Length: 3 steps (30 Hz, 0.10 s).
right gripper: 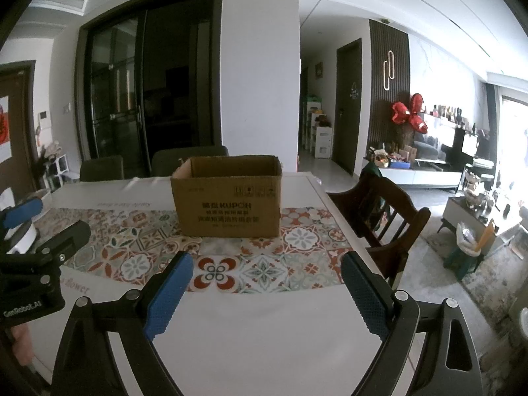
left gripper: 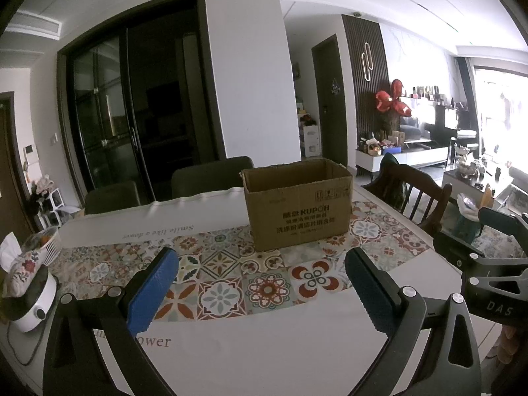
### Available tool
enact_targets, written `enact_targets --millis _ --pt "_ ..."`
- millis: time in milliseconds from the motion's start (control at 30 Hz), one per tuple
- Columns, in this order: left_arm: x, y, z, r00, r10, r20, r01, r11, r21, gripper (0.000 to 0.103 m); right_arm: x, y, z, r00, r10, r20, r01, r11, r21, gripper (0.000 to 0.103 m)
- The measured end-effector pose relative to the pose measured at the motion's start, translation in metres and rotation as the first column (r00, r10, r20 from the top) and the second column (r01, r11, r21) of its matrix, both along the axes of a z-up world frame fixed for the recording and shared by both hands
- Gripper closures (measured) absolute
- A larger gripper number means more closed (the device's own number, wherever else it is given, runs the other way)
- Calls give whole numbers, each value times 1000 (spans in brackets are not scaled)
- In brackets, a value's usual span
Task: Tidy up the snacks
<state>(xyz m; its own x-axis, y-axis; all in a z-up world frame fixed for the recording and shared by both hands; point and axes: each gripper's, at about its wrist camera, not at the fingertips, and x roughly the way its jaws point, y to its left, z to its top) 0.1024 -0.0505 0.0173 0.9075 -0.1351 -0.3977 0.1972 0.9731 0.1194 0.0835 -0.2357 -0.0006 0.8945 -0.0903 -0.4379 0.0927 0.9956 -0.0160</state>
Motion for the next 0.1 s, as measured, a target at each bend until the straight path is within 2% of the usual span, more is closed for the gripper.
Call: enact_targets --millis 100 --pt "0 0 0 1000 0 0 0 1000 1 0 0 0 0 1000 0 -1 0 1000 1 11"
